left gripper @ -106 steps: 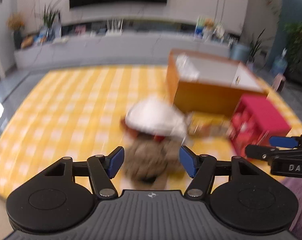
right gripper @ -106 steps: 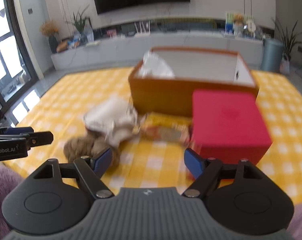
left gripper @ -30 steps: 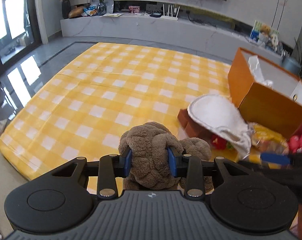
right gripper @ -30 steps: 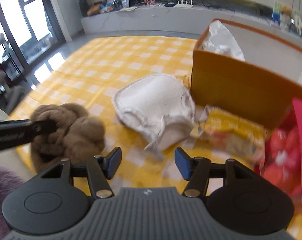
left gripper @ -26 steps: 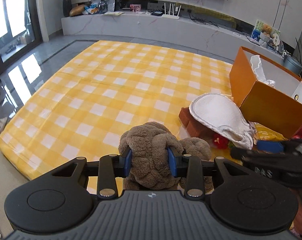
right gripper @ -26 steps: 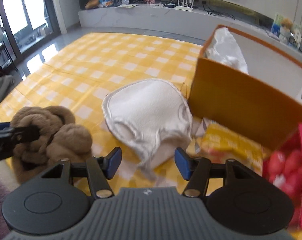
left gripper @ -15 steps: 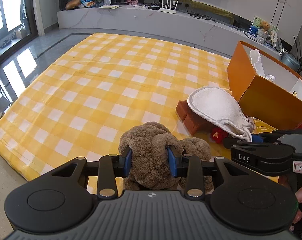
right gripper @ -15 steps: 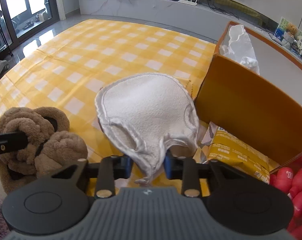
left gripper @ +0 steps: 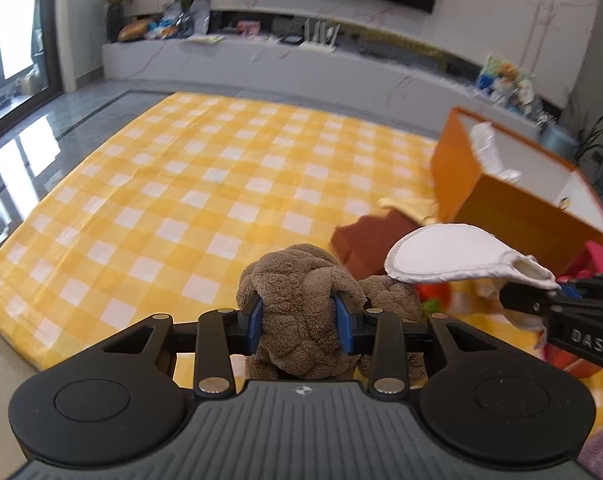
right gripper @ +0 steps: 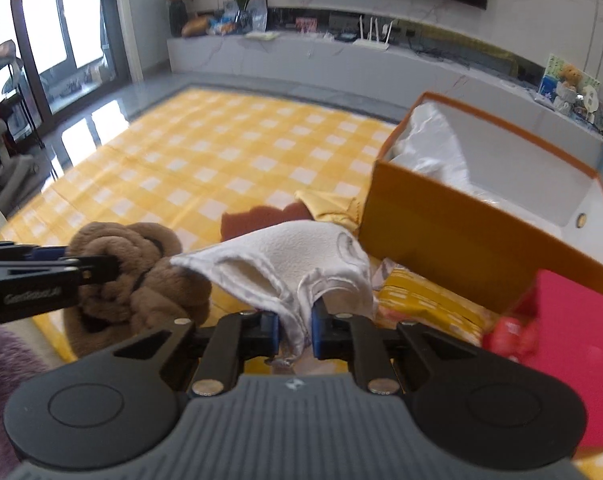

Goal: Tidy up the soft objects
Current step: 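Carry the plush and mask into the orange box and open both tools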

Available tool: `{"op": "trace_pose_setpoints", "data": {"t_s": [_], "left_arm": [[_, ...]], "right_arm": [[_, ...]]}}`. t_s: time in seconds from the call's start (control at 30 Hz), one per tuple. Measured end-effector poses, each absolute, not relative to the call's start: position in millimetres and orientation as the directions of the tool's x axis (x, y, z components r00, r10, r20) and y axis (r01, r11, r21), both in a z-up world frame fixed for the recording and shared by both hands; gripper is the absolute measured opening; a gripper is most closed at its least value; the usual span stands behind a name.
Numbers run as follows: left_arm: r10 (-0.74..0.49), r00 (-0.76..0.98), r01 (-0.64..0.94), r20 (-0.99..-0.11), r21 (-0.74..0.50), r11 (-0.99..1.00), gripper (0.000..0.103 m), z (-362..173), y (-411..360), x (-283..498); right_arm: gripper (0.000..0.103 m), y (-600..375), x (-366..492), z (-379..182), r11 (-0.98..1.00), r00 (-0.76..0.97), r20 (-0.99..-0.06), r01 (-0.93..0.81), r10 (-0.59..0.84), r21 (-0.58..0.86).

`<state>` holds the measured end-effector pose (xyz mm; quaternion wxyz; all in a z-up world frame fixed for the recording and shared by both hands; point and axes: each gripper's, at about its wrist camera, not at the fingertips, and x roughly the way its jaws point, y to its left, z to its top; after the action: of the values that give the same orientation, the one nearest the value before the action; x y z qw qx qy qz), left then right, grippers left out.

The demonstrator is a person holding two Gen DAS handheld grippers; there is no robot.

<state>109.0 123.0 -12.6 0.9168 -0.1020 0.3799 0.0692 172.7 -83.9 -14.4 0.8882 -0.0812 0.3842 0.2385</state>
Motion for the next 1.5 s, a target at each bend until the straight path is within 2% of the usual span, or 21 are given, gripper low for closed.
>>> {"op": "trace_pose_setpoints", "data": {"t_s": [0.23,0.57,0.9,1.03,1.1,1.27,1.37,1.5], "left_arm": [[-0.024,0.734,-0.159,-0.678,-0.206,0.965,0.042,8.2,110.3,89.4],[-0.066,0.779,-0.057,-0.623,-0.176,0.983,0.042,47.8,70.6,76.5],[-0.140,0.838,0.098,-0.528,-0.108,0.989,0.042,97.7,18.6,121.1],[-0.223,0.821,0.171,-0.525,-0.146,0.974,0.042,106.9,3.4,160.9],[-0.234,0.815,0.180,-0.531,-0.151,0.972,0.042,108.9,-4.4,181.9],[-0.181,0.841,0.186,-0.510,-0.042,0.982,0.042,107.4,-36.7,231.3],[-0.224,0.817,0.223,-0.531,-0.067,0.972,0.042,96.0,-47.8,259.5],[-0.213,0.790,0.231,-0.575,-0.043,0.972,0.042,73.6,-65.8,290.5]], "right_arm": [[0.012,-124.0,132.3,7.2,0.889,0.615,-0.682,-0.444,0.396,0.115],[0.012,-195.5,96.9,42.9,0.920,0.695,-0.612,-0.357,0.377,0.161],[0.012,-265.0,122.1,103.4,0.951,0.788,-0.536,-0.284,0.304,0.122],[0.013,-281.0,146.8,114.9,0.958,0.802,-0.525,-0.262,0.283,0.115],[0.013,-288.1,162.5,115.2,0.961,0.803,-0.529,-0.247,0.275,0.124],[0.013,-298.8,215.1,100.6,0.969,0.775,-0.582,-0.190,0.245,0.155],[0.013,-302.8,252.3,81.1,0.969,0.741,-0.626,-0.154,0.244,0.195],[0.013,-299.8,295.9,52.8,0.975,0.700,-0.681,-0.110,0.214,0.194]]}}
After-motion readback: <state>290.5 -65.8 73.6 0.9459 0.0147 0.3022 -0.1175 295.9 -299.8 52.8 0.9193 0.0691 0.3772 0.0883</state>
